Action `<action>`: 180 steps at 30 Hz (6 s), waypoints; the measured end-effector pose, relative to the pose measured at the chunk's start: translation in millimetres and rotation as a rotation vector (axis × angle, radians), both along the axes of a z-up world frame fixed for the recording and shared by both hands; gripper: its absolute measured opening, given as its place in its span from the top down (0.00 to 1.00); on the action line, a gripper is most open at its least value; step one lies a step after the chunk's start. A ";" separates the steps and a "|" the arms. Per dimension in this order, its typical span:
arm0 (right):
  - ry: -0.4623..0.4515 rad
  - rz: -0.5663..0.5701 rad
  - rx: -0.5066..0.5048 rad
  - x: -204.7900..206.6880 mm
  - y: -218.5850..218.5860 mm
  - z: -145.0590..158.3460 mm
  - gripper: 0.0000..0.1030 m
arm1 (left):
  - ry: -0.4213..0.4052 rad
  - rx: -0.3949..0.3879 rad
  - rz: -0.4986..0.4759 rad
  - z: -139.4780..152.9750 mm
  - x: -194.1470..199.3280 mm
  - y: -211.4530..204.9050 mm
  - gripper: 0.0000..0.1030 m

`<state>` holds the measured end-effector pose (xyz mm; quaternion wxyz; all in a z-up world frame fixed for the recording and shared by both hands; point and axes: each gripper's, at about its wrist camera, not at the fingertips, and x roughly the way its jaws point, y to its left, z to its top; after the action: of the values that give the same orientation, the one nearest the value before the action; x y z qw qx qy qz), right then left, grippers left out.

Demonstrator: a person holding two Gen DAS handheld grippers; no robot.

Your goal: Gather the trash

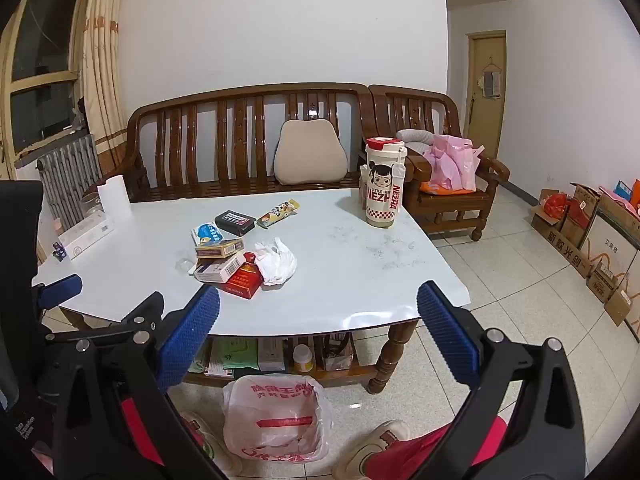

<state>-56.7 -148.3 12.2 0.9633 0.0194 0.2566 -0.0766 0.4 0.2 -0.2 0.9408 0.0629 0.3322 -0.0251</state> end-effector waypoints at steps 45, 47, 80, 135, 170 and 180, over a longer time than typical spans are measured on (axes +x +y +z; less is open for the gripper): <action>-0.011 0.007 0.007 -2.8 2.7 1.7 0.06 | -0.004 -0.049 0.011 2.0 -3.7 5.7 0.07; -0.010 0.006 0.006 -2.7 2.8 2.0 0.06 | -0.005 -0.051 0.010 3.7 -3.6 7.4 0.07; -0.022 0.015 0.006 -4.7 7.9 11.5 0.06 | -0.017 -0.060 0.014 14.7 -6.1 11.6 0.07; 0.376 0.647 0.086 261.3 -29.8 33.8 0.06 | 0.654 0.027 -0.358 -3.8 291.8 22.2 0.07; 0.783 0.765 0.240 314.2 -11.6 -112.9 0.06 | 0.669 0.398 -1.177 -108.2 300.6 -55.6 0.07; 0.805 0.771 0.258 319.5 -13.7 -129.2 0.06 | 0.702 0.371 -1.278 -121.2 298.9 -64.2 0.07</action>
<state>262.8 -162.1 -116.9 0.7379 0.0111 0.5990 0.3109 299.3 -63.9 -121.4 0.5558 0.3892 0.5102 -0.5285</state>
